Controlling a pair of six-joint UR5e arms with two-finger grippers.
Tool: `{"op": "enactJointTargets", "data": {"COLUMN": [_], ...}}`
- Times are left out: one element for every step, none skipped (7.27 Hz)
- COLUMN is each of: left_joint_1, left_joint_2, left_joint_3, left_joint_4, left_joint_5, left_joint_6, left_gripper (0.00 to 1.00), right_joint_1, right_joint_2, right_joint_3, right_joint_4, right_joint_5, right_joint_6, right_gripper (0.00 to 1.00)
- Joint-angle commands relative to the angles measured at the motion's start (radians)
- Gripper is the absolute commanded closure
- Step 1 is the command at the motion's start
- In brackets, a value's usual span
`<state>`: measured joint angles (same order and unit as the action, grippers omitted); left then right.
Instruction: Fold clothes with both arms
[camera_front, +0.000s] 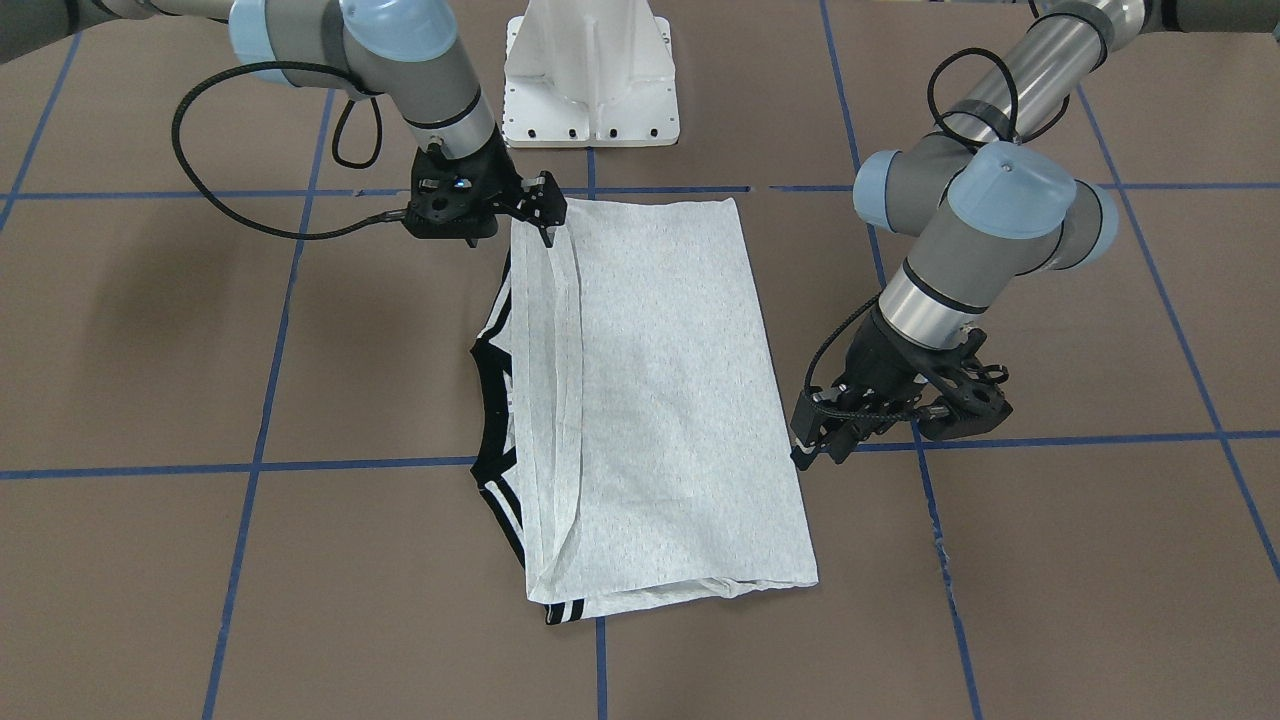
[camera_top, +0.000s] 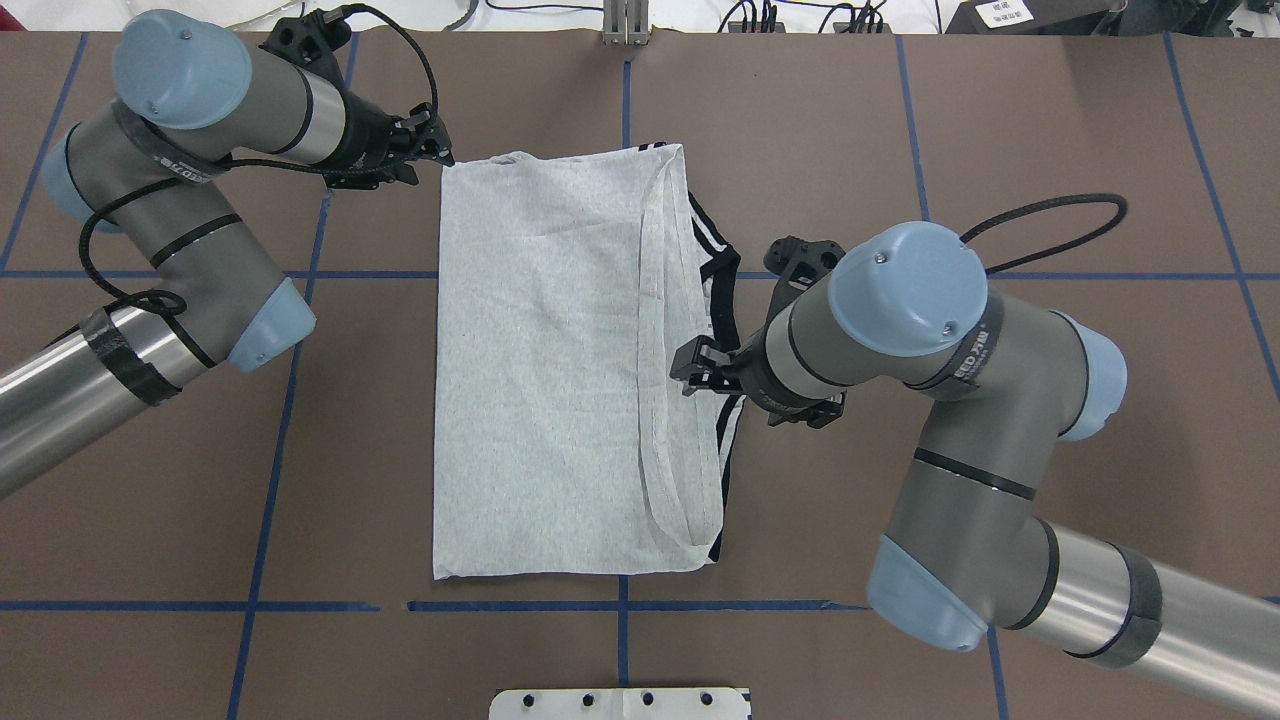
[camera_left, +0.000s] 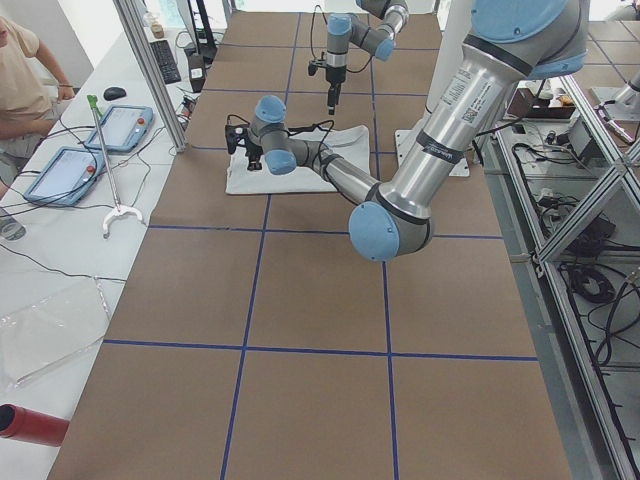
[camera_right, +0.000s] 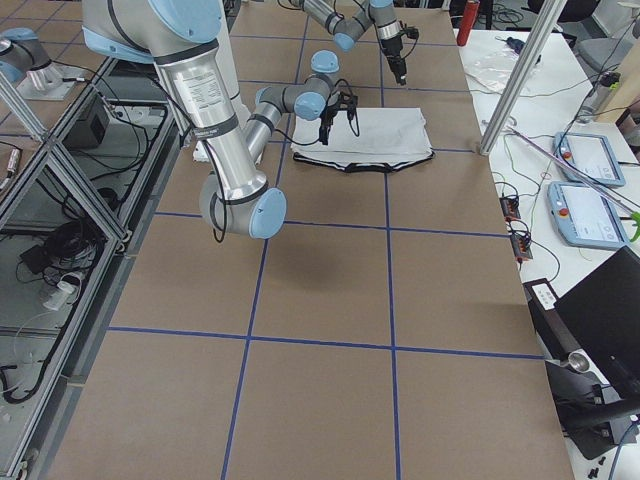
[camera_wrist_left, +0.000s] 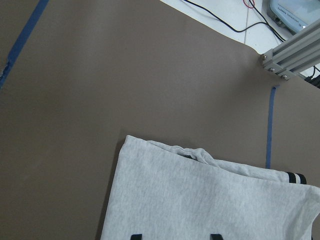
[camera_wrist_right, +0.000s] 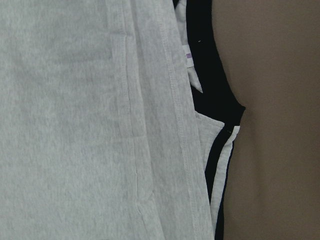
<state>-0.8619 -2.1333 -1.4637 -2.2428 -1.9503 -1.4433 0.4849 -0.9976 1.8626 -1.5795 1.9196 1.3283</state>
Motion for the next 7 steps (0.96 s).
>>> {"op": "enactJointTargets", "data": {"left_joint_1": [0.001, 0.001, 0.001, 0.003, 0.006, 0.006, 0.006], "left_joint_2": [0.025, 0.047, 0.052, 0.052, 0.079, 0.084, 0.084], "left_joint_3": [-0.02, -0.032, -0.032, -0.032, -0.033, -0.035, -0.035], "left_joint_4": [0.0, 0.0, 0.0, 0.0, -0.007, -0.012, -0.012], "left_joint_5": [-0.001, -0.001, -0.002, -0.002, -0.002, -0.002, -0.002], "left_joint_6": [0.0, 0.0, 0.0, 0.0, 0.0, -0.002, -0.002], "left_gripper": [0.45, 0.45, 0.45, 0.45, 0.45, 0.44, 0.43], "right_joint_1": [-0.043, -0.045, -0.057, -0.08, -0.092, -0.101, -0.12], "right_joint_2": [0.112, 0.248, 0.302, 0.301, 0.313, 0.312, 0.312], "right_joint_3": [-0.121, -0.258, -0.328, -0.354, -0.371, -0.373, -0.373], "right_joint_4": [-0.129, -0.246, -0.308, -0.316, -0.353, -0.387, -0.399], "right_joint_5": [-0.042, -0.044, -0.048, -0.086, -0.097, -0.099, -0.112], "right_joint_6": [-0.234, -0.3, -0.361, -0.392, -0.42, -0.438, -0.44], "right_gripper": [0.0, 0.0, 0.0, 0.0, 0.0, 0.0, 0.0]}}
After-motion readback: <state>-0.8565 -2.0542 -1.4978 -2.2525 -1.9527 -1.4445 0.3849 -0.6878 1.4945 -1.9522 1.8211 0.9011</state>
